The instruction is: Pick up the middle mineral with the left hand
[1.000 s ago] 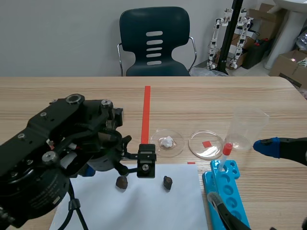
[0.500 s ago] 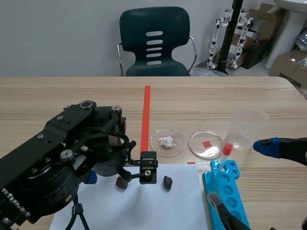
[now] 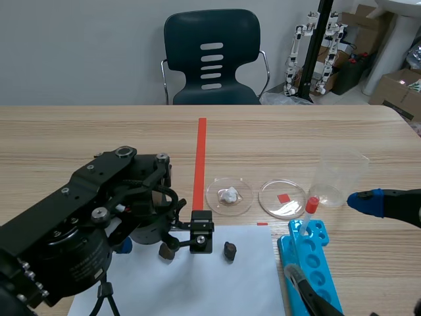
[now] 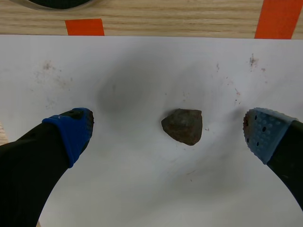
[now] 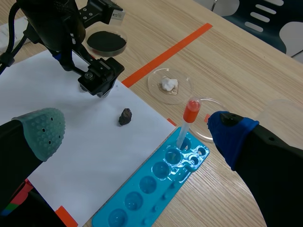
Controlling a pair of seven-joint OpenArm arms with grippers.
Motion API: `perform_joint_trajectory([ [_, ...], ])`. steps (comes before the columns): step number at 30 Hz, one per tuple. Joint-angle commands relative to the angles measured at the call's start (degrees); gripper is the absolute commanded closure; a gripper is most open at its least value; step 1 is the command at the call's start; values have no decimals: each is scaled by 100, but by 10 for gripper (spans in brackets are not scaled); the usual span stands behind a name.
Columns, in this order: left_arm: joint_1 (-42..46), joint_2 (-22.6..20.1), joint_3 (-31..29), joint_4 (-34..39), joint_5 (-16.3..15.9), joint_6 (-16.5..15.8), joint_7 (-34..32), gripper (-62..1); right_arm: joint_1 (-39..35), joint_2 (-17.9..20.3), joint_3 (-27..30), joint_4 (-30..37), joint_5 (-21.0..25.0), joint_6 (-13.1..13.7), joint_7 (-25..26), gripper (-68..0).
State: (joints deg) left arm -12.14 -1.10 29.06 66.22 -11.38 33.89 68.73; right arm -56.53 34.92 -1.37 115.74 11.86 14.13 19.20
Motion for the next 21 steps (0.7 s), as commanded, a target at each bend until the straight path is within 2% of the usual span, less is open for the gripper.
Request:
perform_joint_trajectory([
  [1,-103,107,-15,-22,2,7,9,-623,35,-2,33,28,39,-20,68,-638],
  [15,-120,125,-15,-70,-61,7,26,-621,35,-2,33,28,39,-20,66,-638],
  [18,-120,125,-15,-70,-61,7,26,-489,35,-2,33,28,39,-20,66,-638],
  [21,-120,125,-15,-70,-61,7,26,-408,35,-2,33,28,39,-20,66,-638],
])
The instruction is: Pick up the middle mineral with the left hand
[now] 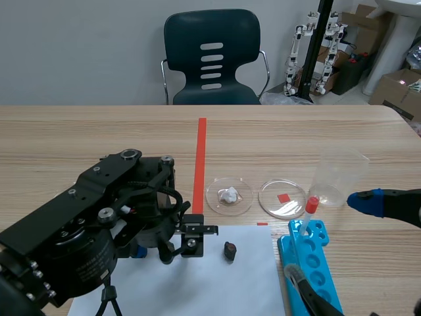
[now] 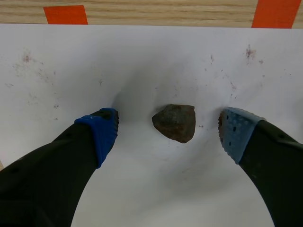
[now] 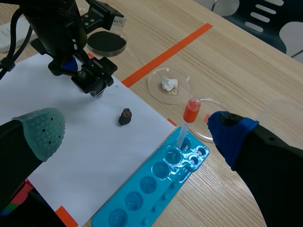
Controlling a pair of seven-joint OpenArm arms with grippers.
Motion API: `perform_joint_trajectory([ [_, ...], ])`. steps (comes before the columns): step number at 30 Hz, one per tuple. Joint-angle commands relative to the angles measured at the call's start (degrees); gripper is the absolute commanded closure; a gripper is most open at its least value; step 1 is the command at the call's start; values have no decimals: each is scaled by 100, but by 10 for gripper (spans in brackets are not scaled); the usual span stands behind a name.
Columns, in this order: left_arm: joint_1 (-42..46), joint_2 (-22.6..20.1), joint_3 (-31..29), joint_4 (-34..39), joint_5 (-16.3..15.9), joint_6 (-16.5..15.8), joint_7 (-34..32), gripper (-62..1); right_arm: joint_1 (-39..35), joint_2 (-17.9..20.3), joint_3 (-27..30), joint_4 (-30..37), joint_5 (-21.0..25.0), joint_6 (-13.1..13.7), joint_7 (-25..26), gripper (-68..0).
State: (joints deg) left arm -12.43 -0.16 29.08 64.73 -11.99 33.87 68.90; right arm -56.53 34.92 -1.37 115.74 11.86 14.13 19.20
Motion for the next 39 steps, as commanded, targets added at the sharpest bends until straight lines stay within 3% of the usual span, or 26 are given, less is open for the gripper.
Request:
perform_joint_trajectory([
  [1,-92,31,-17,79,0,9,9,-391,35,-2,33,28,39,-20,66,-638],
  [8,-92,31,-17,79,0,92,-13,-294,35,-2,33,28,39,-20,66,-638],
  [14,-92,31,-17,79,2,120,-13,-273,35,-2,33,28,39,-20,66,-638],
  [18,-92,31,-17,79,2,140,-55,-187,35,-2,33,28,39,-20,66,-638],
  [25,-92,28,-17,79,4,140,-55,-114,35,-2,33,28,39,-20,66,-638],
  [36,-57,-31,-17,127,-9,140,-66,-113,35,-2,33,28,39,-20,66,-638],
  [39,4,-175,-17,282,-195,138,-308,-113,35,-2,33,28,39,-20,66,-638],
])
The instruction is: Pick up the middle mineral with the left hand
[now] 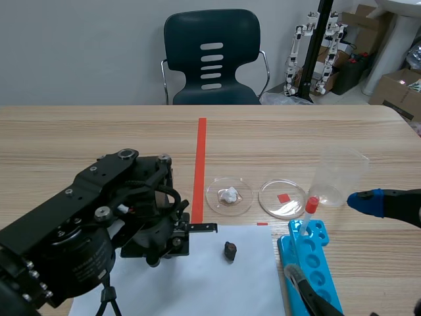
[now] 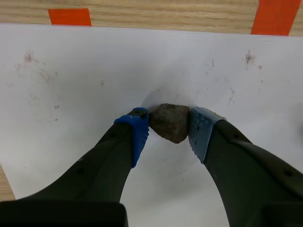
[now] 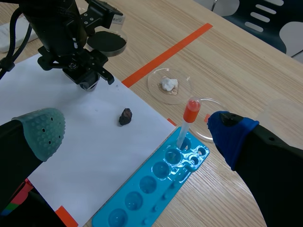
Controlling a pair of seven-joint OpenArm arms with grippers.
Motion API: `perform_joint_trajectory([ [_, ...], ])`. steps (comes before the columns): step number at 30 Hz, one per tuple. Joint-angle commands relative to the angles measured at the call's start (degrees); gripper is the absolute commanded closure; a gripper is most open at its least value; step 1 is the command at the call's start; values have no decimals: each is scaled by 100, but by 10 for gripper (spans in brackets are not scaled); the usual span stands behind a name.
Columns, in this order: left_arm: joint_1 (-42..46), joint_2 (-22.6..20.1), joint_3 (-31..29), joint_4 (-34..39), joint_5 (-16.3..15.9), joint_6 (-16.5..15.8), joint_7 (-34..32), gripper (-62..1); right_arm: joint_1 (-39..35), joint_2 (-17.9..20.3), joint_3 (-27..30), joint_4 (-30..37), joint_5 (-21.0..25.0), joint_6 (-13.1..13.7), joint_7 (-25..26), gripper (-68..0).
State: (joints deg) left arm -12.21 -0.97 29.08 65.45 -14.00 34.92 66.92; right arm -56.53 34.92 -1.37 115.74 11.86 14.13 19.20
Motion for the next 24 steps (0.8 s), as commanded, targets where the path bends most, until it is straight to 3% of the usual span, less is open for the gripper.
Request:
perform_joint_trajectory([
  [1,28,-170,-17,315,-37,33,-219,-113,35,-2,33,28,39,-20,66,-638],
  [6,358,-662,-35,1016,-345,-2,-979,-113,35,-2,33,28,39,-20,68,-638],
  [9,584,-1010,-46,1432,-575,-199,-1556,-113,35,-2,33,28,39,-20,66,-638],
  [17,1357,-1947,-494,2430,-1193,-1572,-2645,-113,35,-2,33,28,39,-20,66,-638],
  [24,2343,-2946,-955,3423,-1587,-2459,-3558,-113,35,-2,33,28,39,-20,66,-638],
])
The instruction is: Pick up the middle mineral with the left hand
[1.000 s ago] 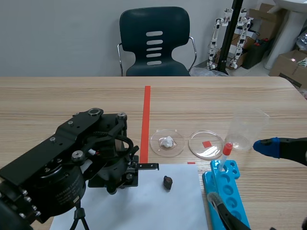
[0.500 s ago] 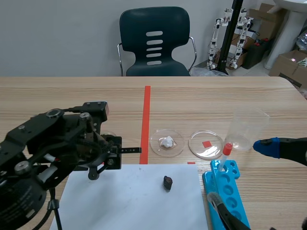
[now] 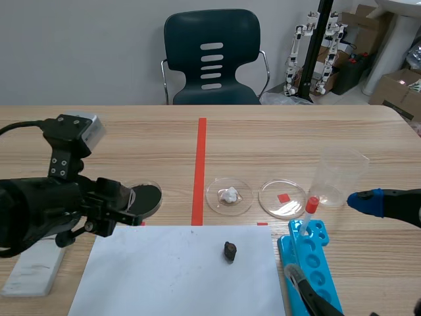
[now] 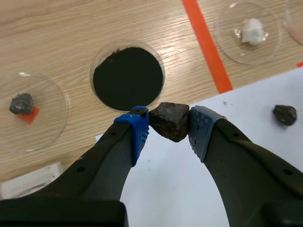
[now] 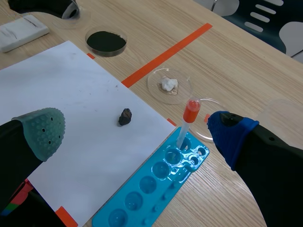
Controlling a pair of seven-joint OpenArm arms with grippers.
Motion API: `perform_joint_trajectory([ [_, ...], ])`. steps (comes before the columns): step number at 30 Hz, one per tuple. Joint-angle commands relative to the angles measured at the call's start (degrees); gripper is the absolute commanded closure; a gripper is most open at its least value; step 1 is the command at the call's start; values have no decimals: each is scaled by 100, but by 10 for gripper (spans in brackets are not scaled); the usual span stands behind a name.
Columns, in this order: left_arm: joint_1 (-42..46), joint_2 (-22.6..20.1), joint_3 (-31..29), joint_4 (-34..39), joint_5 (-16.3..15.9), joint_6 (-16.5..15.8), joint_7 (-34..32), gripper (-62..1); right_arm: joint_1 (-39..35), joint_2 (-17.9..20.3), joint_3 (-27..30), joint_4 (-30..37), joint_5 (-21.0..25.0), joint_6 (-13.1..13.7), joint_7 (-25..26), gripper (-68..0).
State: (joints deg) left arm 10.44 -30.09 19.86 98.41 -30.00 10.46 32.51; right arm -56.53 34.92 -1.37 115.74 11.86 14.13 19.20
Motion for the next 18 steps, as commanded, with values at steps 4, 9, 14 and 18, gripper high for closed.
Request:
perform_joint_trajectory([
  [4,791,-584,-271,688,17,-149,-634,-113,35,-2,33,28,39,-20,66,-638],
  [9,1731,-1141,-619,1346,83,-151,-1067,-113,35,-2,33,28,39,-20,66,-638],
  [14,2704,-1473,-1082,1781,173,-205,-1655,-113,35,-2,33,28,39,-20,66,-638],
  [18,3447,-1486,-1578,2004,372,-238,-2000,-113,35,-2,33,28,39,-20,66,-638],
])
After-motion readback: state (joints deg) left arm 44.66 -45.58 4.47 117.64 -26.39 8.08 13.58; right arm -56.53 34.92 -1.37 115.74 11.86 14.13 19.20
